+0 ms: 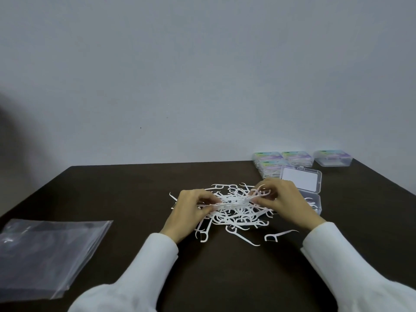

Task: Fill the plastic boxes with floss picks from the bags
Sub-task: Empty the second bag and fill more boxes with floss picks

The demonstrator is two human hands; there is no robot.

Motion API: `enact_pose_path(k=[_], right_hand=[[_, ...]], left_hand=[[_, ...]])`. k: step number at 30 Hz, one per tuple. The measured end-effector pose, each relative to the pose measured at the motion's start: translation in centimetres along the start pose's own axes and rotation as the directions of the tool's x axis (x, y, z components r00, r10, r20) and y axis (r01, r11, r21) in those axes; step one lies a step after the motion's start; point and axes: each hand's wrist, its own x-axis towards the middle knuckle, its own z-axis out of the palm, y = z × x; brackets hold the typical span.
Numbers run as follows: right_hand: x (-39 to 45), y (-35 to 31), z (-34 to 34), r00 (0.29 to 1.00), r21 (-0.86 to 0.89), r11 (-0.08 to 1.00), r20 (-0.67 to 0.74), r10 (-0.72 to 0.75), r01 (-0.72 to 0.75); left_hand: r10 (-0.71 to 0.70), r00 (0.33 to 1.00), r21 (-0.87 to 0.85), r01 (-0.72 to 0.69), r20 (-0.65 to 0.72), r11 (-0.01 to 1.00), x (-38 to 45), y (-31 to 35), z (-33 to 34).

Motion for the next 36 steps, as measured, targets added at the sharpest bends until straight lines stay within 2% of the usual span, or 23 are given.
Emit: enact_pose_path(k=[4, 11, 16, 20, 24, 30, 36], right_hand=[[-0.2, -0.2, -0.3, 0.999, 0.095, 0.995, -0.013, 0.041, -0.04], [-0.1, 0.8, -1.3, 0.983, 0.209, 0.972, -0.123, 0.137, -0.109], [-0.3, 1.8, -2.5, 0.967, 0.413, 0.895, -0.104, 0.232, -0.171], [-0.7, 3.4, -2.7, 0.929, 0.5, 0.833, -0.135, 0.346, -0.237], [-0.9, 4.3, -3.8, 0.888, 0.528, 0.803, -0.177, 0.424, -0.278], [-1.4, 6.0, -4.8, 0.835, 0.526, 0.758, -0.152, 0.53, -0.385], [-2.3, 6.5, -5.3, 0.852, 0.433, 0.809, -0.154, 0.501, -0.397]], left_hand=[[-0.003, 1.0, -0.014, 0.003, -0.01, 1.0, -0.2, 0.0, 0.0], [-0.053, 0.996, -0.094, 0.046, -0.069, 0.994, -0.3, 0.1, -0.5], [-0.119, 0.985, -0.226, 0.089, -0.124, 0.97, -0.1, 0.8, -1.0], [-0.156, 0.98, -0.335, 0.106, -0.127, 0.936, 0.3, 1.2, -1.0], [-0.168, 0.978, -0.409, 0.104, -0.123, 0.906, 1.0, 2.0, -0.5], [-0.172, 0.983, -0.584, 0.103, -0.064, 0.806, 2.9, 4.8, 1.1], [-0.167, 0.986, -0.67, 0.112, -0.018, 0.734, 5.4, 6.9, 3.5]])
